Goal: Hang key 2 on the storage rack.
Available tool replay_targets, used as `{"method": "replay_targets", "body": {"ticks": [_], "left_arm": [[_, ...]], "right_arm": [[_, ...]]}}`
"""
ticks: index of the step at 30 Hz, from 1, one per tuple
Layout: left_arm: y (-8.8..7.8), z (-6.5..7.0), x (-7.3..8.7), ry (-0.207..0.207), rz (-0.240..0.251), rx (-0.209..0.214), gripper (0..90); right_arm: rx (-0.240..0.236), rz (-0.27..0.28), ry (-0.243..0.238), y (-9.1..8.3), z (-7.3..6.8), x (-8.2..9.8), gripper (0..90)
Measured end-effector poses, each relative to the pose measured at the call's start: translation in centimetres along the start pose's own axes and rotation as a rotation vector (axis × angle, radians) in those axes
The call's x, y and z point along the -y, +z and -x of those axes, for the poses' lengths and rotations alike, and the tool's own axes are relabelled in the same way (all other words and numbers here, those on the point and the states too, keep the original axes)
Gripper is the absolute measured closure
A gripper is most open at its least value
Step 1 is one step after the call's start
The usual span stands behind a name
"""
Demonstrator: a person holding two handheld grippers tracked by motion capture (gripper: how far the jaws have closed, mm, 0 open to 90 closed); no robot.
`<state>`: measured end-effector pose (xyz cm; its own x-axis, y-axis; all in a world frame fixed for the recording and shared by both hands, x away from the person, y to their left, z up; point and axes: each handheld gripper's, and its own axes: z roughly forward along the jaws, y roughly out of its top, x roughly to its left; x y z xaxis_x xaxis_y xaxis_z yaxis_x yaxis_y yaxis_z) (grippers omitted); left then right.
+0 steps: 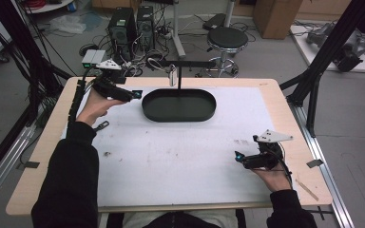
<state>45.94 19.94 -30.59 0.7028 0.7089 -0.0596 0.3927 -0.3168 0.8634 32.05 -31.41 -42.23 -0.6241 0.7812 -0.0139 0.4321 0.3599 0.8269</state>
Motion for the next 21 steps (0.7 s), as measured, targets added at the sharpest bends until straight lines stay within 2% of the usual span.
{"method": "replay_targets", "body": {"ticks": [7,8,21], "left_arm": [[-1.8,-1.2,1.2,-0.017,0.007,-0.037,5.3],[-2.2,-1.6,1.5,-0.024,0.006,-0.052,5.3],[-4.3,-3.6,4.5,-0.076,-0.006,-0.100,5.3]], "right_arm": [[0.002,-0.002,-0.002,0.0,-0.1,0.0,0.7],[0.003,-0.003,-0.004,0.0,-0.1,0.0,0.7],[0.004,-0.012,-0.007,0.2,-0.1,0.0,0.7]]}}
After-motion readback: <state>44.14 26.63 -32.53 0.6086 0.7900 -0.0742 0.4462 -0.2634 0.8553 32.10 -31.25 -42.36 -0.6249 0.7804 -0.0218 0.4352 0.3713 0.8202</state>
